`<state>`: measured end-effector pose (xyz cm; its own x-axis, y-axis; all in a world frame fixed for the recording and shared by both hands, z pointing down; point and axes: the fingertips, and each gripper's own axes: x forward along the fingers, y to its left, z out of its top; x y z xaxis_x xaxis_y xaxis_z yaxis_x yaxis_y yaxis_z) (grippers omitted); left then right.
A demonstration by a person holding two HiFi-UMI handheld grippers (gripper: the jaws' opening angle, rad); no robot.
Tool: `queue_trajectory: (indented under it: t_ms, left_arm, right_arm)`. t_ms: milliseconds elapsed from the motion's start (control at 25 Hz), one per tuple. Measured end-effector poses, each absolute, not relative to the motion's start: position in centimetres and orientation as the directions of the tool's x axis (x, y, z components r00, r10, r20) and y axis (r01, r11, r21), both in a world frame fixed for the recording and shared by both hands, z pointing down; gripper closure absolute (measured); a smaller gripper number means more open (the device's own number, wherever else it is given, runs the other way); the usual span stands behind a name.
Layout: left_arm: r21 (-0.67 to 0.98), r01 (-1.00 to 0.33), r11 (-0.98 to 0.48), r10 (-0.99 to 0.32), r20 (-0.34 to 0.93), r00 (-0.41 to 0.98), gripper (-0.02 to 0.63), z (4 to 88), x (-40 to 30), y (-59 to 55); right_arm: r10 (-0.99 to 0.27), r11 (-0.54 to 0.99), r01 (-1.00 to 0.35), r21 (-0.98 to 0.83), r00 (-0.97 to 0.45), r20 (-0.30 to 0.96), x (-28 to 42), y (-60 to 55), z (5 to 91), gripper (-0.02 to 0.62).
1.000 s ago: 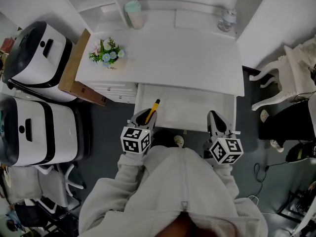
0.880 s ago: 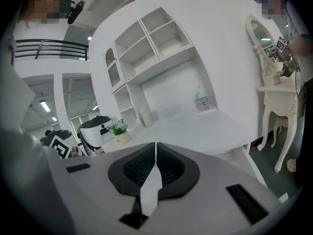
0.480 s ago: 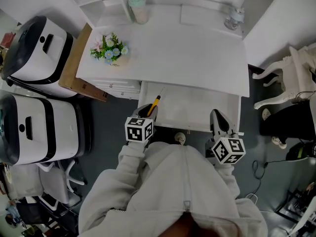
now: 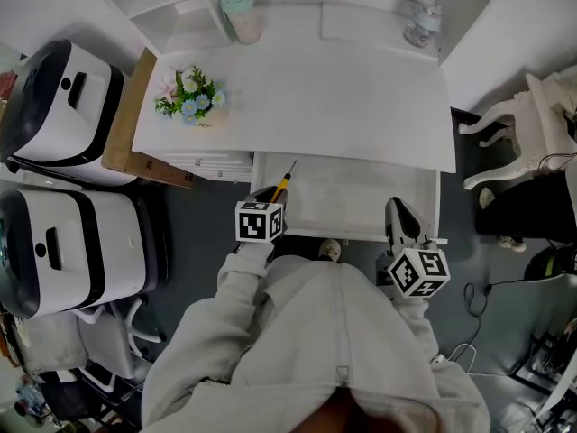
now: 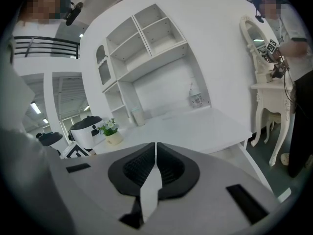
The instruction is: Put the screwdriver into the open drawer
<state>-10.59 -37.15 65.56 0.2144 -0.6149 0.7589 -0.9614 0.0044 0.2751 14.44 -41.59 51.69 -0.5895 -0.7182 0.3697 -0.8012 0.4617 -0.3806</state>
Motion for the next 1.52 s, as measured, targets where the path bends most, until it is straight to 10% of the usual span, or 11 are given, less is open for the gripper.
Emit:
queue_trajectory:
  t_ms: [1240,1520]
  left_arm:
    - [0.204,-0.958,0.203,-0.515,0.854,0.073,0.516,72.6,-12.7,-42.7]
    - [0.222,-0.947,0.232,-0.522,0.850,0.072,0.432,72.5,-13.1,-42.6]
  right_arm:
    - [-0.732,0.366,-0.852,-0.373,-0.512,0.449,17.0,-41.9,53.6,0.561]
    - [-0.728,0.380,-0.848,-0.369,-0.520,0.446,17.0,-41.5,53.5,0.561]
